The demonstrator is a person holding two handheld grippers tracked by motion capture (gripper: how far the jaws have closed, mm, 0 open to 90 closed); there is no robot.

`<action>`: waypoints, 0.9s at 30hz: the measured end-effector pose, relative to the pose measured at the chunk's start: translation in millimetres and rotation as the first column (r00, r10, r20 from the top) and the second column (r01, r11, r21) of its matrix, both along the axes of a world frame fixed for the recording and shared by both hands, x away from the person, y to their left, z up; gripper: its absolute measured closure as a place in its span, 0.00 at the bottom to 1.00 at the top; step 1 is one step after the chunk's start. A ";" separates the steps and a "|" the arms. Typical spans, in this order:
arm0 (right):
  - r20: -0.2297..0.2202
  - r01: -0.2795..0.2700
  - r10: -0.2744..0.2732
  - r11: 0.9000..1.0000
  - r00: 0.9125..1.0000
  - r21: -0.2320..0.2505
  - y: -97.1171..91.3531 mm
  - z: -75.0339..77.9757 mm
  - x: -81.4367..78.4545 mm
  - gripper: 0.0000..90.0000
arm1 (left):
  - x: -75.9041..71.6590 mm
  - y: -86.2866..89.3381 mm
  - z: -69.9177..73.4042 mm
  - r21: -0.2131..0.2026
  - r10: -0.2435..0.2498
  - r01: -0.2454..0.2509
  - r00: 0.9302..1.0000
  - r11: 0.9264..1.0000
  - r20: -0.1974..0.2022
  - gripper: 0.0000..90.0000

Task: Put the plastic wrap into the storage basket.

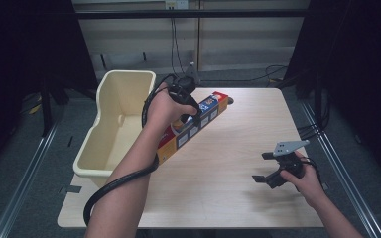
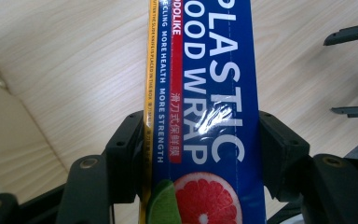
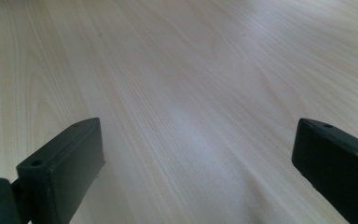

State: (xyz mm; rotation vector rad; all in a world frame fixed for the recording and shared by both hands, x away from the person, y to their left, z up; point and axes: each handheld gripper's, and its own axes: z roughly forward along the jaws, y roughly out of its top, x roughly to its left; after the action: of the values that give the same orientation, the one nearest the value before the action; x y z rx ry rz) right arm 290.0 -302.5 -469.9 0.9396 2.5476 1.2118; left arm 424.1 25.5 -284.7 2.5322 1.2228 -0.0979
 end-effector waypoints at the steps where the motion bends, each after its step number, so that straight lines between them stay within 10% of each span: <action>1: 0.003 0.009 -0.009 1.000 1.000 -0.007 -0.1 -0.2 0.0 0.02 | -0.5 1.1 1.7 -0.004 0.001 -0.001 1.000 1.000 0.001 0.45; 27: 0.015 -0.004 0.004 1.000 1.000 -0.009 1.9 0.5 -0.6 0.02 | -5.7 38.8 46.3 -0.017 0.073 -0.073 0.997 0.997 -0.002 0.45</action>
State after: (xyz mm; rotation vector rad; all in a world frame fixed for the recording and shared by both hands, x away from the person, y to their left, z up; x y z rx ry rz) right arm 289.4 -300.6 -469.3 0.9211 2.5425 1.2032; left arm 418.3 64.2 -238.3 2.4700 1.3085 -0.0925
